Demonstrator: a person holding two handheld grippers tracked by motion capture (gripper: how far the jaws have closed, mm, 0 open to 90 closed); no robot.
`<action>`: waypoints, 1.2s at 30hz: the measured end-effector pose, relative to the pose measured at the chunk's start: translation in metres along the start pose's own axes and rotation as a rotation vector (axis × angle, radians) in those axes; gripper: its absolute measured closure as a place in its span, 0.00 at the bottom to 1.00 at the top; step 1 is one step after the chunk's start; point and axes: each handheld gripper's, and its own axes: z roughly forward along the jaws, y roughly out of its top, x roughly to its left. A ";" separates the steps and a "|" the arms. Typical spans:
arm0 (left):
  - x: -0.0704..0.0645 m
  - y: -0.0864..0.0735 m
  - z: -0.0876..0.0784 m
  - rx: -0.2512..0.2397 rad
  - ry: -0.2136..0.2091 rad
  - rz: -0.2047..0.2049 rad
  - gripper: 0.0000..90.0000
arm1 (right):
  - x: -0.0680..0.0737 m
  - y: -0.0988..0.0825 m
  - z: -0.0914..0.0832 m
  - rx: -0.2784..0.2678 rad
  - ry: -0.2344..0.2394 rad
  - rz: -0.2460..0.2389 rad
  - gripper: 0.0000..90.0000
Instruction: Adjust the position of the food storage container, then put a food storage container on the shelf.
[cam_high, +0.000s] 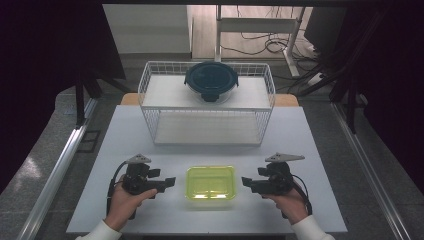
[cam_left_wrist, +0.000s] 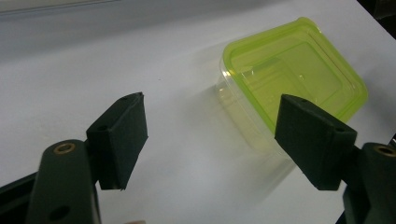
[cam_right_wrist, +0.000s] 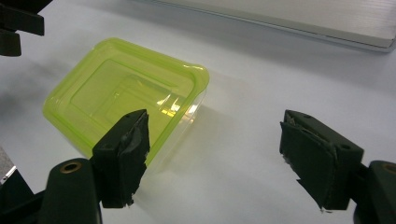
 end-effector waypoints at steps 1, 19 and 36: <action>0.000 0.000 0.000 0.000 0.000 0.000 0.27 | 0.000 0.000 0.000 0.001 0.003 0.003 0.28; -0.006 0.004 0.014 0.015 -0.063 -0.047 0.26 | 0.004 0.003 0.007 0.014 0.081 0.074 0.30; -0.010 0.012 0.039 0.057 -0.140 -0.113 0.28 | 0.014 0.004 0.027 0.066 0.137 0.101 0.33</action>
